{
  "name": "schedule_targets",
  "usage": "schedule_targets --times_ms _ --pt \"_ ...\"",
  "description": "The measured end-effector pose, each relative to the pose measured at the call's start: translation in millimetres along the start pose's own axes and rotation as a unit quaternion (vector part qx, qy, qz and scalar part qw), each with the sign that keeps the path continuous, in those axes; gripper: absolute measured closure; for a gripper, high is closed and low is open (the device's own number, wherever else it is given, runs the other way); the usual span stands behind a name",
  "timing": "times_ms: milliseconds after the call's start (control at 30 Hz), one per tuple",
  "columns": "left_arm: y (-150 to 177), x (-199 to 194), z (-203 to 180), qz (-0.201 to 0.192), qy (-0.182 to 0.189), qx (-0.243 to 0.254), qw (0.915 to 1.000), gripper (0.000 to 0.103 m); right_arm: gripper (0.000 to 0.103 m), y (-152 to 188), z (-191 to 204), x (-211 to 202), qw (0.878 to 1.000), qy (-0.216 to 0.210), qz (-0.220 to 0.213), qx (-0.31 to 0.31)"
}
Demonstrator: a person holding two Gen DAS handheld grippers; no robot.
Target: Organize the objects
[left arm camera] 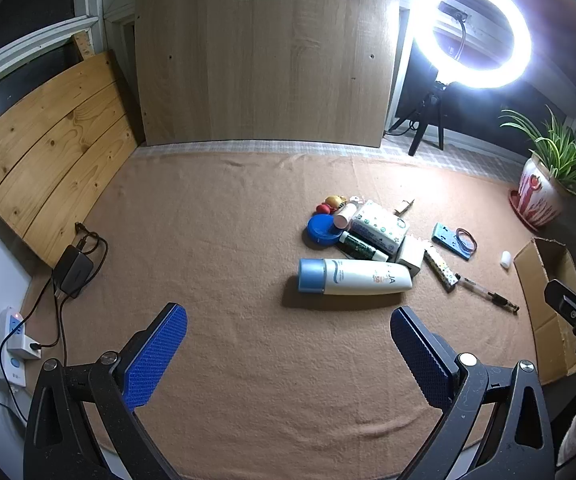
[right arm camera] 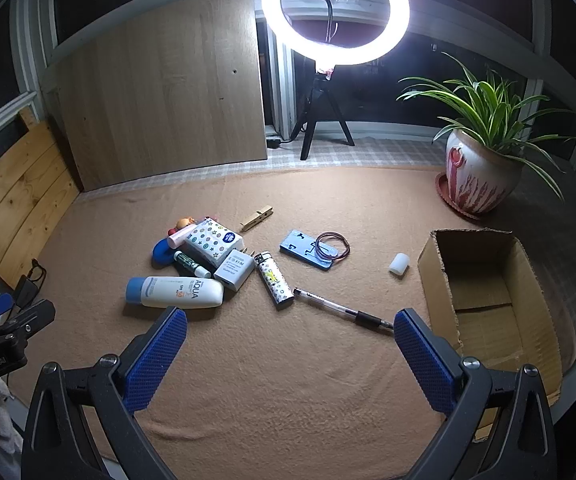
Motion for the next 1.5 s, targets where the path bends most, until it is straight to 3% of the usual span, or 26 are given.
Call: schedule_targets --times_ms 1500 --pt "-4 24 -1 0.009 0.0 -0.003 1.0 0.0 0.001 -2 0 14 1.0 0.0 0.014 0.007"
Point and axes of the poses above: each gripper's, at about its wrist camera, not at the fingertips, and x roughly the way its jaws point, z to its left, y to its underside, the point moved 8 cm from there along x, roughly the way its jaws point, and after that the axes turned 14 degrees about y, right-handed, at the moved point
